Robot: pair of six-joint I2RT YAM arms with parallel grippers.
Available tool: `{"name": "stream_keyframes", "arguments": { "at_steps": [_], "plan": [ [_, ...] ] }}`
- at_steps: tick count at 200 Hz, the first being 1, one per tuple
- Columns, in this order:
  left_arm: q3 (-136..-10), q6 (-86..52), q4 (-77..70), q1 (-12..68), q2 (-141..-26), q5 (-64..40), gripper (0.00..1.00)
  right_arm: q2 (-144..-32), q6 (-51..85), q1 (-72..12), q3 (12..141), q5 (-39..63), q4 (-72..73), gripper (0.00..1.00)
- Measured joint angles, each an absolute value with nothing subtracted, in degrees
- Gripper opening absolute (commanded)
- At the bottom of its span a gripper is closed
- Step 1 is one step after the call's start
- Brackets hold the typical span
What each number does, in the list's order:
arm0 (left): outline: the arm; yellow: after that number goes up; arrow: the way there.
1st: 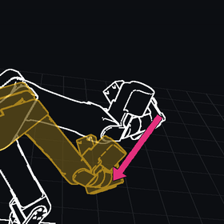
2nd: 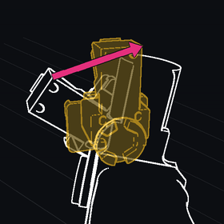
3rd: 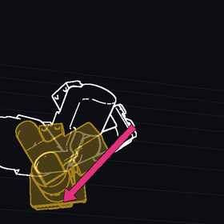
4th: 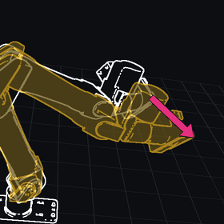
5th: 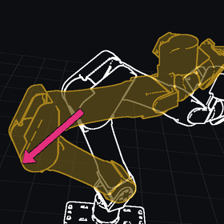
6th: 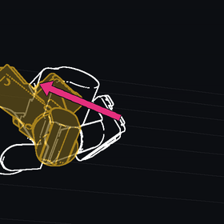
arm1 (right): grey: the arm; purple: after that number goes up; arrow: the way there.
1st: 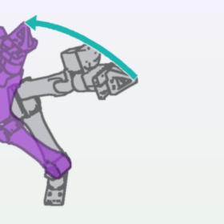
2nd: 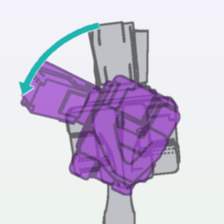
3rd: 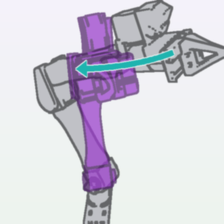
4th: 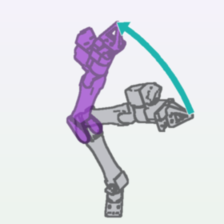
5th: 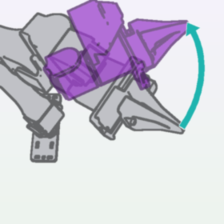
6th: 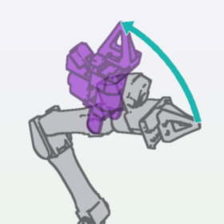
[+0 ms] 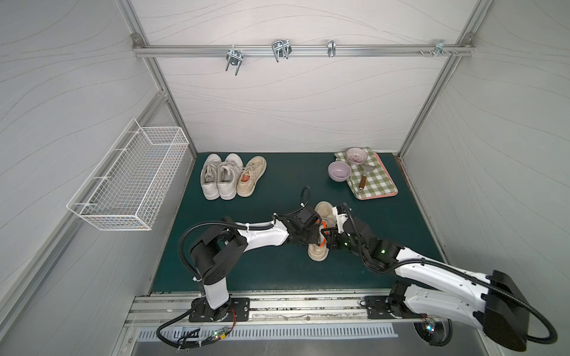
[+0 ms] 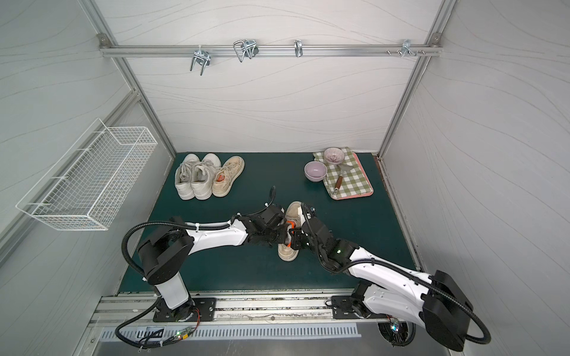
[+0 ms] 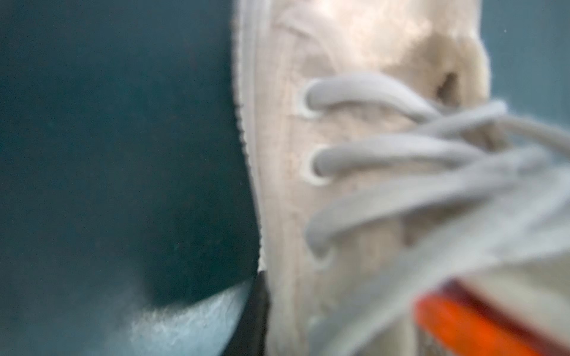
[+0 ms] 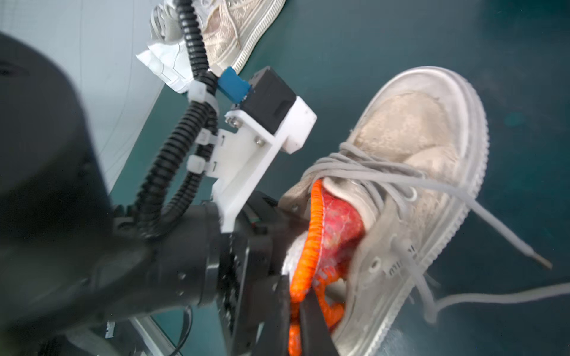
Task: Remove the insole from the shoe
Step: Remove the insole from the shoe, then pick up the shoe at the center of the board.
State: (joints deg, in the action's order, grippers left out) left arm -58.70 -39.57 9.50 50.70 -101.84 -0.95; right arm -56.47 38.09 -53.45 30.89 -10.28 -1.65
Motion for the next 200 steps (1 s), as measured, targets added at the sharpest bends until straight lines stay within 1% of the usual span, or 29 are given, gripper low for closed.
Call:
{"name": "stream_keyframes", "arguments": {
  "at_steps": [16, 57, 91, 125, 147, 165, 200],
  "plan": [
    [-58.92, -39.64, 9.85, 50.57, -102.13, -0.32, 0.00, -54.19, 38.46, -53.04, 30.89, -10.33, -2.46, 0.00],
    [-58.74, -41.23, 11.31, 47.48, -102.15, 0.67, 0.00, -48.25, 39.18, -52.73, 30.92, -10.68, -2.22, 0.00],
    [-58.41, -41.76, 11.60, 44.58, -101.69, 0.82, 0.00, -48.73, 39.11, -52.73, 30.89, -11.27, -2.76, 0.00],
    [-58.48, -41.41, 11.99, 43.66, -101.60, 1.02, 0.00, -48.66, 38.89, -52.75, 30.89, -11.75, -4.01, 0.00],
    [-58.81, -40.71, 12.56, 42.78, -101.60, 0.38, 0.00, -48.36, 38.11, -52.66, 31.27, -13.37, -7.09, 0.00],
    [-59.64, -39.75, 13.98, 40.56, -101.71, -0.05, 0.00, -47.94, 38.00, -51.72, 32.29, -15.51, -10.87, 0.00],
    [-67.70, -37.10, 18.22, 35.29, -106.80, -0.23, 0.00, -46.24, 40.05, -45.91, 33.21, -18.76, -18.96, 0.00]
  ]
}}
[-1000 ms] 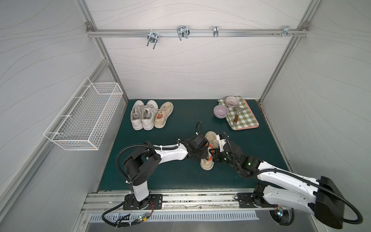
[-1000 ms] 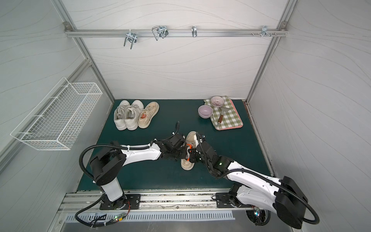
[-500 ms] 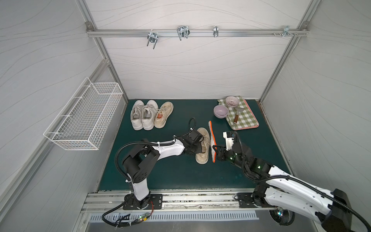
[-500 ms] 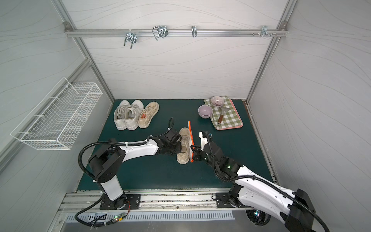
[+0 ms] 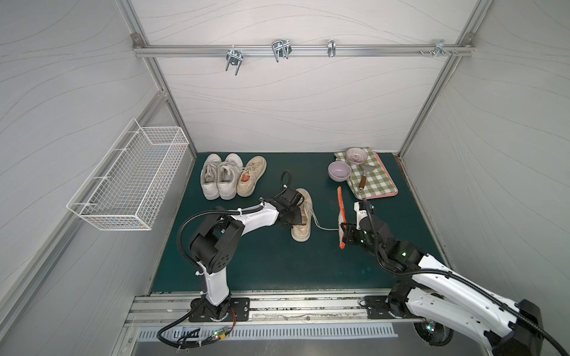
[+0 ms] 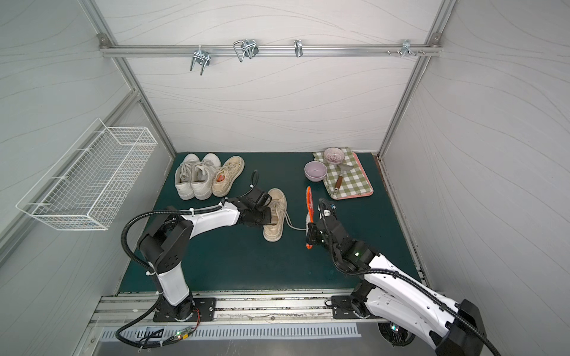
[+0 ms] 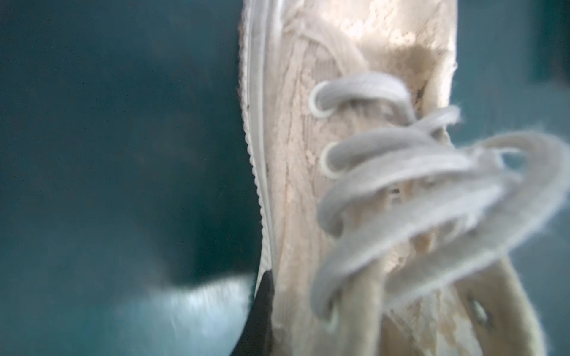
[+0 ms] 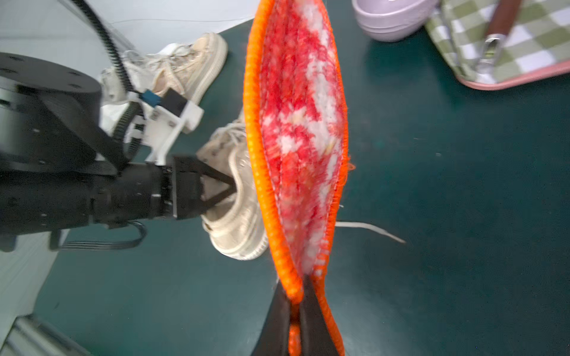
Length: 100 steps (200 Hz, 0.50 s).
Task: Remove the insole from the shoe
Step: Pick up the shoe at the center of the board.
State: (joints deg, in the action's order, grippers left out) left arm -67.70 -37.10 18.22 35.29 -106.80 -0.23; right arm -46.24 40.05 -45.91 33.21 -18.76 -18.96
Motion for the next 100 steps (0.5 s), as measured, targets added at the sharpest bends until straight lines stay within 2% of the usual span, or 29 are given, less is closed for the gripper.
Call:
{"name": "stream_keyframes", "arguments": {
  "at_steps": [100],
  "plan": [
    [-104.68, -32.47, 23.16, 27.18, -129.27, -5.37, 0.00, -45.28, 42.24, -43.94, 32.60, -19.49, -28.97, 0.00]
  ]
}}
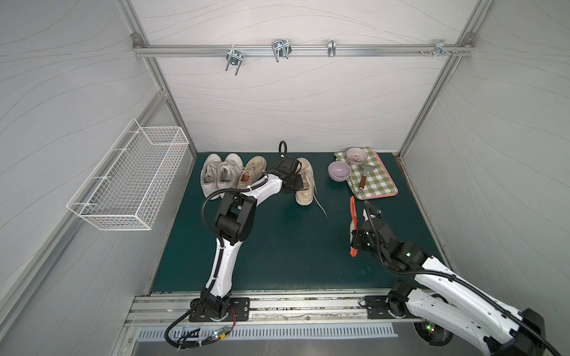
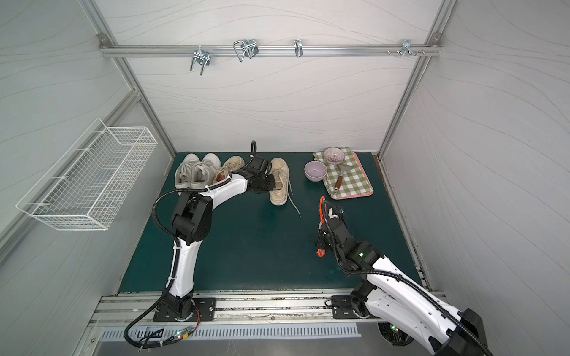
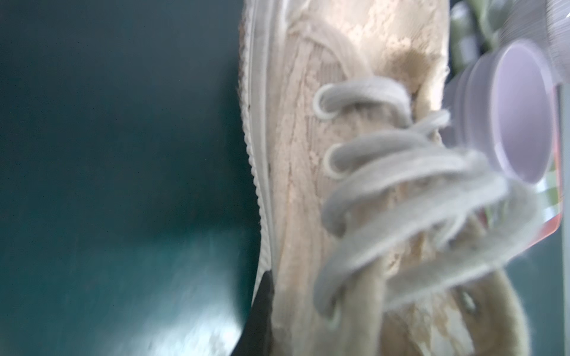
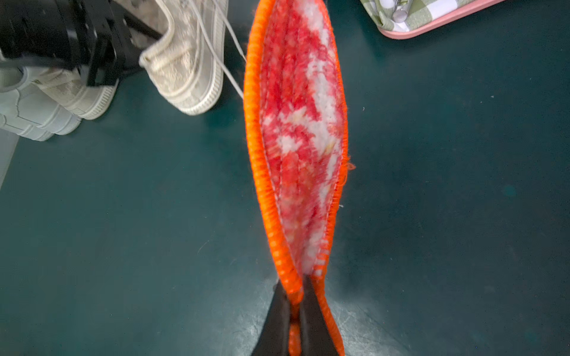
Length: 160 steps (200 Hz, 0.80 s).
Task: Remove the insole from the shoe
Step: Pick up the shoe at the center of the board, then place the shoe at the center of the board.
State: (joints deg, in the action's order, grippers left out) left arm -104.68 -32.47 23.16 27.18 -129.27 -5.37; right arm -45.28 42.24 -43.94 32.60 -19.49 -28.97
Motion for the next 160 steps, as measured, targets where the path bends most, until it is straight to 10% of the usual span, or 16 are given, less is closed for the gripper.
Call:
{"name": "stream_keyframes", "arguments": {
  "at_steps": [47, 160],
  "plan": [
    [-120.11, -30.76, 26.96, 26.79, -139.04, -6.04, 0.04, -50.17, 42.09, -43.94, 32.60, -18.92, -29.34, 0.00],
    [-119.39, -31.42, 35.42, 26.79, -134.72, -6.92, 0.74, -62.22, 36.73, -41.89, 38.17, -20.51, -30.83, 0.00]
  ]
}}
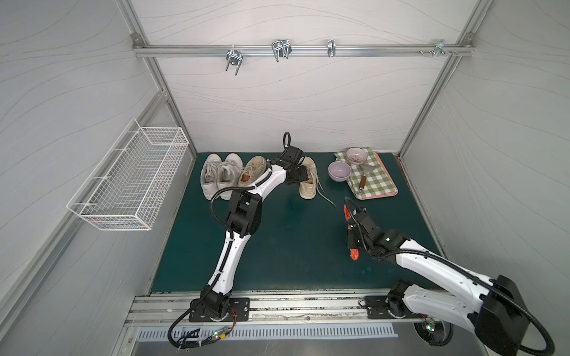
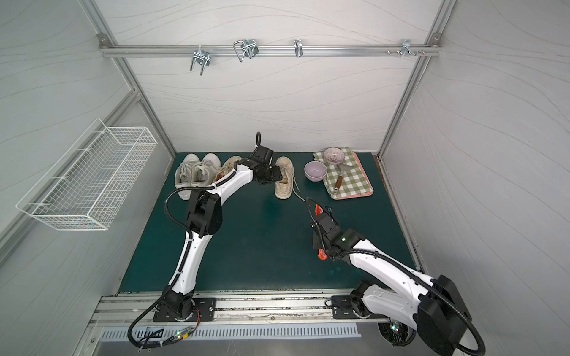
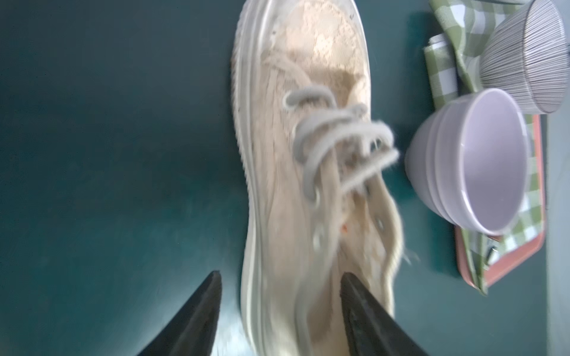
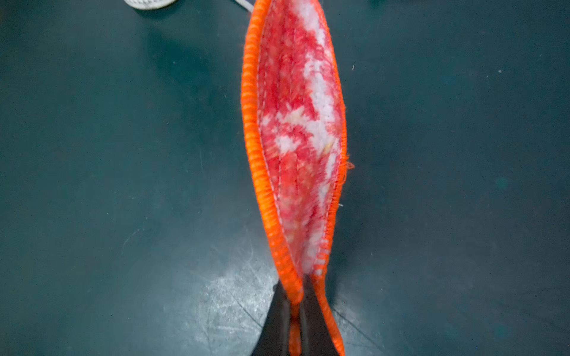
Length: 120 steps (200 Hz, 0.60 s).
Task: Remove the insole from the shoe
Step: Place the shoe at the center of the board, then place the insole at the center of the board.
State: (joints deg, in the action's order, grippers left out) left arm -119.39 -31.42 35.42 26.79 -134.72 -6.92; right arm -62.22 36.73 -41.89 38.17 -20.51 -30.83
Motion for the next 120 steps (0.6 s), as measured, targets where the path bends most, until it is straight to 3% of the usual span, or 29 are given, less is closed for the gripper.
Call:
{"name": "stream_keyframes", "arguments": {
  "at_steps": [65, 120],
  "plan": [
    [-81.54, -34.63, 30.65, 27.24, -101.69, -5.89, 0.86, -78.74, 30.13, -37.17, 50.28, -24.38, -32.86, 0.00],
    [-61.34, -37.67, 23.07, 30.92, -89.17, -1.23, 0.87, -87.83, 27.57, -37.52, 53.78, -27.09, -35.90, 0.00]
  ]
}}
